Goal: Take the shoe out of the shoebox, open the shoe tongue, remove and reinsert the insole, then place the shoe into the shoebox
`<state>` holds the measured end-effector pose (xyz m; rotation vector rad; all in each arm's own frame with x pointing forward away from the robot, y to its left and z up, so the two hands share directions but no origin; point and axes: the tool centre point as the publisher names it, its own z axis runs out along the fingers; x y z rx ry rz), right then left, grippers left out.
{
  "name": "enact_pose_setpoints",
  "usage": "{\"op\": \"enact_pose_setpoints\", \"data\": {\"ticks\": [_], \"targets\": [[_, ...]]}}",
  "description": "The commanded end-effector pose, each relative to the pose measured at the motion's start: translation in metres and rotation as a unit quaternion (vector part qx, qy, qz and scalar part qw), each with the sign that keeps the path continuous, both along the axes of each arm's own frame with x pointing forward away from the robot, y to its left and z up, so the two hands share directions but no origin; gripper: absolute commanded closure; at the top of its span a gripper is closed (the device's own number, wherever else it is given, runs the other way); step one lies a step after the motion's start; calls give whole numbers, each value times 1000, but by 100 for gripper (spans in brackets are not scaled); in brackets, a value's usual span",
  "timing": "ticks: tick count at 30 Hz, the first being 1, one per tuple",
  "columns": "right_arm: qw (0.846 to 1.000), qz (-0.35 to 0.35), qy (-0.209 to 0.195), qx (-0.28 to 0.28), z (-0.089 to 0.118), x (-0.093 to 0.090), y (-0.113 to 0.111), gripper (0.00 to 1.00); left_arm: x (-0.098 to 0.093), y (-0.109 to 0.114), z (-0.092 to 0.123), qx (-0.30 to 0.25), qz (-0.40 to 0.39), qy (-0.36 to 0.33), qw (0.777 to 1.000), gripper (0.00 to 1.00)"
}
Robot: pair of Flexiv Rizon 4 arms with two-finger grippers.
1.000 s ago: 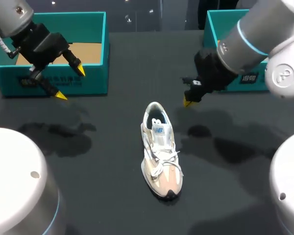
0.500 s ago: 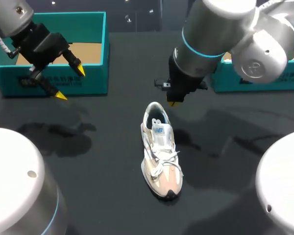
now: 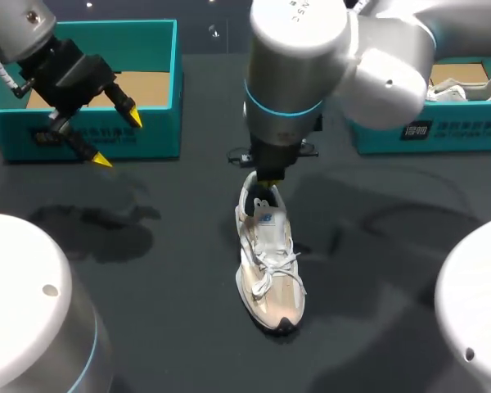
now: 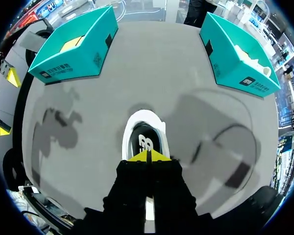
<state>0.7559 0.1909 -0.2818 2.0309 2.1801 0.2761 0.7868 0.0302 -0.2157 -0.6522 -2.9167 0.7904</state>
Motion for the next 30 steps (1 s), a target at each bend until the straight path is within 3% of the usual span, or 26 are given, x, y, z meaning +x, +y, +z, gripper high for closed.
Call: {"op": "enact_pose_setpoints", "data": {"ticks": [1, 5, 14, 30], "targets": [[1000, -5, -1, -18, -2, 1, 5, 100, 0, 1, 0, 1, 0, -1, 1000, 0], [1000, -5, -1, -18, -2, 1, 5, 100, 0, 1, 0, 1, 0, -1, 1000, 0], [999, 16, -6, -32, -41, 5, 9, 100, 0, 1, 0, 1, 0, -1, 1000, 0], [995, 27, -14, -98, -80, 12, 3, 100, 0, 1, 0, 1, 0, -1, 1000, 0]]}}
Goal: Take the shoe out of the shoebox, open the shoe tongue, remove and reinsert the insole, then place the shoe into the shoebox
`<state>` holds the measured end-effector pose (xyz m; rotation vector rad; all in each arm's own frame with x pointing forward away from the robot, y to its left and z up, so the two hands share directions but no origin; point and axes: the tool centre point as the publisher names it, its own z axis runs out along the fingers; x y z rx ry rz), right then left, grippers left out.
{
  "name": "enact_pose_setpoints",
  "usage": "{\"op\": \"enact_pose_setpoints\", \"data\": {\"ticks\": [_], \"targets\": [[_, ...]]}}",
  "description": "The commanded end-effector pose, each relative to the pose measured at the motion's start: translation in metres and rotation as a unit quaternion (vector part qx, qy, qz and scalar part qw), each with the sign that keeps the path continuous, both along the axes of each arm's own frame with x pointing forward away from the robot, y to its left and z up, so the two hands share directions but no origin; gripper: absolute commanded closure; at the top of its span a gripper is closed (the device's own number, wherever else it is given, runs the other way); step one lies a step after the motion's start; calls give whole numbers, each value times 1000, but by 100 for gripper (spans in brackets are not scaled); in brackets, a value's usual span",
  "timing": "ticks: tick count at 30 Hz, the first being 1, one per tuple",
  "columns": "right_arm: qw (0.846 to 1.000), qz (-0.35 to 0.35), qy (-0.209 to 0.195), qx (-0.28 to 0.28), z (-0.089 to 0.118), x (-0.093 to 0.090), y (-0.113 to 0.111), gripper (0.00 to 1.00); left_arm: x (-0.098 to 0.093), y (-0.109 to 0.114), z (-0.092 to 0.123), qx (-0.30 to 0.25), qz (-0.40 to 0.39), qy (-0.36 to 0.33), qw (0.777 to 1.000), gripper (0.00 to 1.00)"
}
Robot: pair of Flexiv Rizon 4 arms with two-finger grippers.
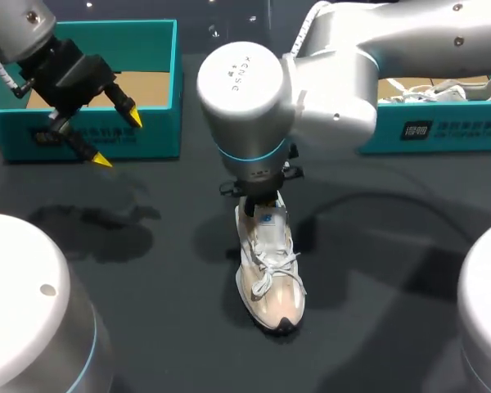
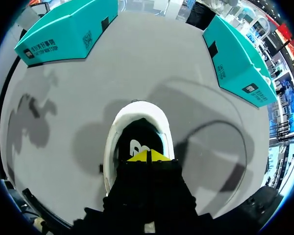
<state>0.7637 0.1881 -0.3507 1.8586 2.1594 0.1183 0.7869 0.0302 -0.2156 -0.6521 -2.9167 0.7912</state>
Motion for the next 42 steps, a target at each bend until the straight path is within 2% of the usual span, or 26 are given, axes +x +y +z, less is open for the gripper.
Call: {"op": "enact_pose_setpoints", "data": {"ticks": [1, 8, 15, 19, 27, 35, 38, 42], "targets": [[1000, -1, 6, -10, -14, 5, 5, 100, -1, 1, 0, 1, 0, -1, 1000, 0], [1000, 1, 21, -13, -29, 8, -1, 100, -1, 1, 0, 1, 0, -1, 1000, 0], [999, -3, 2, -44, -10, 5, -8, 100, -1, 1, 0, 1, 0, -1, 1000, 0], [997, -7, 7, -74, -6, 5, -12, 100, -1, 1, 0, 1, 0, -1, 1000, 0], [994, -10, 35, -99, -28, 8, -24, 100, -1, 1, 0, 1, 0, -1, 1000, 0], [995, 5, 63, -72, -52, 11, -20, 100, -1, 1, 0, 1, 0, -1, 1000, 0], [996, 12, 57, -70, -47, 10, -13, 100, -1, 1, 0, 1, 0, -1, 1000, 0], [995, 12, 35, -93, -26, 9, -10, 100, -1, 1, 0, 1, 0, -1, 1000, 0]]}}
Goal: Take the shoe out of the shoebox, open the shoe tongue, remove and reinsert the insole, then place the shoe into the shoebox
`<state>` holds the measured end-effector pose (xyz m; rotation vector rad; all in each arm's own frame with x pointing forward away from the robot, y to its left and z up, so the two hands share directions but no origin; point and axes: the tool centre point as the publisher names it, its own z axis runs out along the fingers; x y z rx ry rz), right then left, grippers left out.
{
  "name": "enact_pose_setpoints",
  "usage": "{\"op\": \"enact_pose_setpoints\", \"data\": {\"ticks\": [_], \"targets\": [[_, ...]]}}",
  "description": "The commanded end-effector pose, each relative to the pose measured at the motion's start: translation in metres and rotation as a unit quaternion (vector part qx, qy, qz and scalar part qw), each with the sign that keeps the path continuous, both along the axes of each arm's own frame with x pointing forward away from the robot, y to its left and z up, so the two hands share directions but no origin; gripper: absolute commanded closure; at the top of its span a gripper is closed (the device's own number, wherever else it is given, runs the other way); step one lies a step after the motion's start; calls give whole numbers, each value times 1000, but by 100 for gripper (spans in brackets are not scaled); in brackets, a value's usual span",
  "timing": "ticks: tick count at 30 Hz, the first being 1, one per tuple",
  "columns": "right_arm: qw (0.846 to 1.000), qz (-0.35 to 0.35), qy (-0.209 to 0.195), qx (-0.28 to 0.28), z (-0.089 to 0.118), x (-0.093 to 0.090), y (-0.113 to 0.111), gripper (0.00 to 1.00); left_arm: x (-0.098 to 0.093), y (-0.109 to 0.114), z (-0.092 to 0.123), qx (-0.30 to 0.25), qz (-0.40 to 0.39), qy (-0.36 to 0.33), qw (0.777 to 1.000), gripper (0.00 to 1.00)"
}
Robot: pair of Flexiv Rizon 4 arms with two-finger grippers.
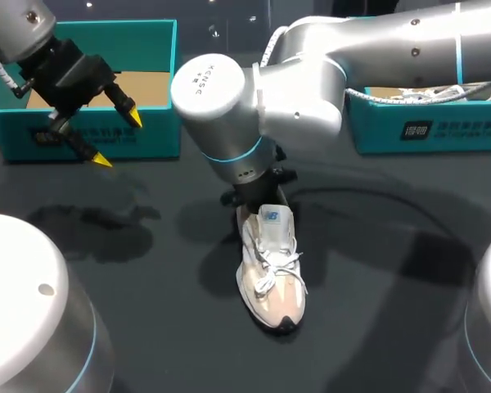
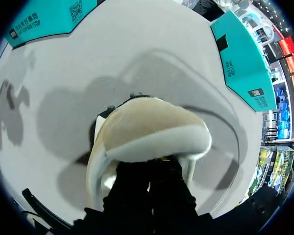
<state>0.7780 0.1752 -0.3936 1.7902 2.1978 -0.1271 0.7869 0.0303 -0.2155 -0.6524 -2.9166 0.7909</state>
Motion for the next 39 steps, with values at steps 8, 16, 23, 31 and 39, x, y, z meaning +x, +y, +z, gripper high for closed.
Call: {"op": "enact_pose_setpoints", "data": {"ticks": [8, 16, 23, 31, 39], "targets": [[998, -3, -31, -63, 33, -8, -1, 100, -1, 1, 0, 1, 0, -1, 1000, 0], [996, -20, 8, -90, 10, -7, -15, 100, -1, 1, 0, 1, 0, -1, 1000, 0], [996, -20, 46, -75, -15, -8, -14, 100, -1, 1, 0, 1, 0, -1, 1000, 0], [998, -1, 22, -59, 1, -8, 3, 100, -1, 1, 0, 1, 0, -1, 1000, 0], [994, -9, -35, -101, 38, -10, 2, 100, -1, 1, 0, 1, 0, -1, 1000, 0]]}}
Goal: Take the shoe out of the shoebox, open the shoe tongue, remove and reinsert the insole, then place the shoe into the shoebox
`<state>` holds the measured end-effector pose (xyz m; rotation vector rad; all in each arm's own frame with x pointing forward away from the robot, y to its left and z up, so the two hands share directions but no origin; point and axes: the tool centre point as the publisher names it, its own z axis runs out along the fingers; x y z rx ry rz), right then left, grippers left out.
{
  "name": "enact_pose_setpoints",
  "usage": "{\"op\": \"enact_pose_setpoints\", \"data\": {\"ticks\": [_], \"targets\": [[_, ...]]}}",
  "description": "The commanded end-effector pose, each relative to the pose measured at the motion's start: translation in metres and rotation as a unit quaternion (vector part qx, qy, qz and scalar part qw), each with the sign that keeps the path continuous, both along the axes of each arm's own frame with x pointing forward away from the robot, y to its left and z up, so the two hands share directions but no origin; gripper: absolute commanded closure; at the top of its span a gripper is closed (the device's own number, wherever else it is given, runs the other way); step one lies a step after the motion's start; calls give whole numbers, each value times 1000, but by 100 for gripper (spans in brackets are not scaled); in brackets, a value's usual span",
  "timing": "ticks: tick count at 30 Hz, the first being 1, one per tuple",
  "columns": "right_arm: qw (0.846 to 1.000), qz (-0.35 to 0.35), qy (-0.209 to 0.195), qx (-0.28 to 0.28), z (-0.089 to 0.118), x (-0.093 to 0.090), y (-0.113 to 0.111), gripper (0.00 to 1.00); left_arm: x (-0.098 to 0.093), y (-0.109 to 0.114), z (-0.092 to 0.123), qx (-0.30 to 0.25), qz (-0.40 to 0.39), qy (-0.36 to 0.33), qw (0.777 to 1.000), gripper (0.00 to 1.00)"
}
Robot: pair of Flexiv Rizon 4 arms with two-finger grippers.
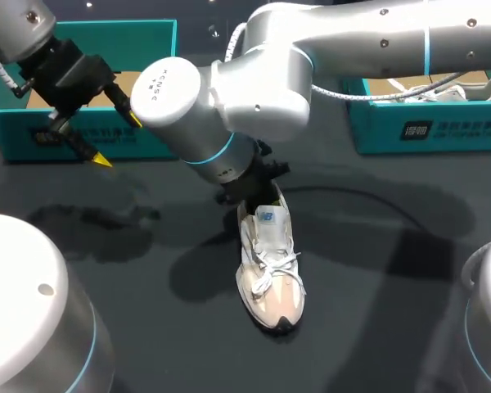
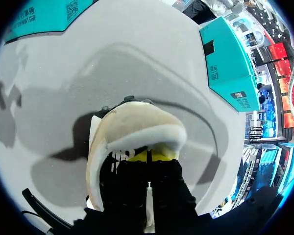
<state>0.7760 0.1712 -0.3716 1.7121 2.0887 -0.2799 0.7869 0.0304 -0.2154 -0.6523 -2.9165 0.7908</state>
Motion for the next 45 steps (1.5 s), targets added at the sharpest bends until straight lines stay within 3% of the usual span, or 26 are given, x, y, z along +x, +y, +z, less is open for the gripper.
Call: {"op": "enact_pose_setpoints", "data": {"ticks": [1, 7, 12, 21, 26, 33, 45], "targets": [[999, 0, -22, -24, 17, -8, 5, 100, -1, 0, 0, 1, 0, -1, 1000, 0], [999, -14, -7, -38, 4, -5, -8, 100, -1, 0, 0, 1, 0, -1, 1000, 0], [999, -25, 16, -13, -17, -4, -17, 100, -1, 0, 0, 1, 0, -1, 1000, 0], [997, -9, 52, 62, -42, -5, -1, 100, -1, 0, 0, 1, 0, -1, 1000, 0], [996, -13, 45, 76, -20, -3, 3, 100, -1, 0, 0, 1, 0, -1, 1000, 0], [988, -13, 64, 143, 11, 1, 1, 100, -1, 0, 0, 1, 0, -1, 1000, 0], [972, -7, 122, 200, 21, -12, 3, 100, -1, 0, 0, 1, 0, -1, 1000, 0]]}}
